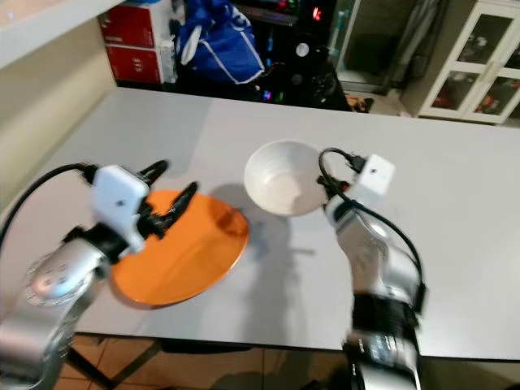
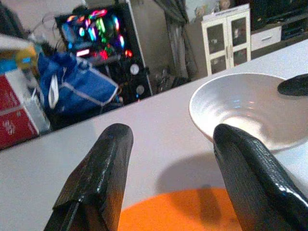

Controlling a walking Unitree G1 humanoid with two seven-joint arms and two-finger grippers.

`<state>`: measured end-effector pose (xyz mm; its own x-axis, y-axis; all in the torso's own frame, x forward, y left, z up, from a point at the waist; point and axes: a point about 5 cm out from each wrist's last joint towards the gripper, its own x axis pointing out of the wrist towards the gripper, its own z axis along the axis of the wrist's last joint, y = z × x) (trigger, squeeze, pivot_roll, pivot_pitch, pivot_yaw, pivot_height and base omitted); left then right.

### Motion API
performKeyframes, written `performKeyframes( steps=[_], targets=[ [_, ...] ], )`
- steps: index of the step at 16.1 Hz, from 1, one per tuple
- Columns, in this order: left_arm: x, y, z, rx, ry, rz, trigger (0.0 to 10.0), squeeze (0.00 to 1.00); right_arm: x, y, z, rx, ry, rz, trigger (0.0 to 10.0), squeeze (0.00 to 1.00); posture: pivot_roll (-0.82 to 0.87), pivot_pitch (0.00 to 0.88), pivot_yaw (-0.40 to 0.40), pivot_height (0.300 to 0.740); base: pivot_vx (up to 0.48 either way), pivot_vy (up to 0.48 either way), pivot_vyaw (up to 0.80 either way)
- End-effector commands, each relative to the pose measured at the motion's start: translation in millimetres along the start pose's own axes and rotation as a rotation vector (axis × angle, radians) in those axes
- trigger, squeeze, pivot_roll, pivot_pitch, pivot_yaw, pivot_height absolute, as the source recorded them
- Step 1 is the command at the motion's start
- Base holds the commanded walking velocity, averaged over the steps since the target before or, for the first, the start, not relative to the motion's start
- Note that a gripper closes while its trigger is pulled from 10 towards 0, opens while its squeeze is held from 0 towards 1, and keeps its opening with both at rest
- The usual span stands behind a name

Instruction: Setting the table

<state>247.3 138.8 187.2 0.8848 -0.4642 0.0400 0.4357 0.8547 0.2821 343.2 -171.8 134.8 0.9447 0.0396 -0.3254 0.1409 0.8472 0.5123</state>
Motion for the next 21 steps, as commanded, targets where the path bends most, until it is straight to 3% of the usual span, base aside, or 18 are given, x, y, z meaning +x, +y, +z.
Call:
performKeyframes(
  steps=[1, 3, 5, 8, 10, 12, 18, 21],
  targets=[
    [-6.6, 0.3, 2.7, -0.010, 0.008, -0.026, 10.0, 0.00, 10.1, 3.3, 4.2, 0.044, -0.001, -0.008, 10.0, 0.00, 0.05, 0.000, -0.081, 0.740, 0.000, 0.000, 0.00],
    [-17.2, -2.5, 1.2, -0.043, 0.044, -0.089, 10.0, 0.00, 26.2, 8.5, -1.0, 0.032, 0.059, -0.045, 10.0, 0.00, 0.07, 0.001, -0.080, 0.740, 0.000, 0.000, 0.00],
    [-26.7, -7.0, 0.3, -0.098, 0.080, -0.172, 10.0, 0.00, 36.9, 19.3, -1.3, 0.079, 0.074, -0.039, 10.0, 0.00, 0.08, 0.012, -0.078, 0.740, 0.000, 0.000, 0.00],
    [-38.1, -15.4, -0.6, -0.124, 0.144, -0.277, 10.0, 0.00, 43.2, 26.6, -2.5, 0.085, 0.088, -0.041, 10.0, 0.00, 0.10, 0.020, -0.079, 0.740, 0.000, 0.000, 0.00],
    [-40.6, -14.4, -1.1, -0.101, 0.170, -0.283, 10.0, 0.00, 46.0, 27.2, -3.3, 0.075, 0.097, -0.042, 10.0, 0.00, 0.10, 0.018, -0.078, 0.740, 0.000, 0.000, 0.00],
    [-36.6, -10.5, -0.1, -0.091, 0.164, -0.268, 10.0, 0.00, 45.6, 22.6, -3.8, 0.011, 0.120, -0.049, 10.0, 0.98, 0.09, 0.014, -0.073, 0.740, 0.000, 0.000, 0.00],
    [-31.2, -7.1, 2.1, -0.083, 0.151, -0.258, 10.0, 0.00, 46.5, 19.2, 3.9, 0.056, 0.093, -0.032, 10.0, 1.00, 0.08, 0.005, -0.053, 0.740, 0.000, 0.000, 0.00],
    [-26.8, -5.6, 5.0, -0.087, 0.130, -0.245, 10.0, 0.00, 46.0, 20.9, 18.3, 0.111, 0.037, -0.006, 10.0, 1.00, 0.07, 0.000, -0.050, 0.740, 0.000, 0.000, 0.00]
  ],
)
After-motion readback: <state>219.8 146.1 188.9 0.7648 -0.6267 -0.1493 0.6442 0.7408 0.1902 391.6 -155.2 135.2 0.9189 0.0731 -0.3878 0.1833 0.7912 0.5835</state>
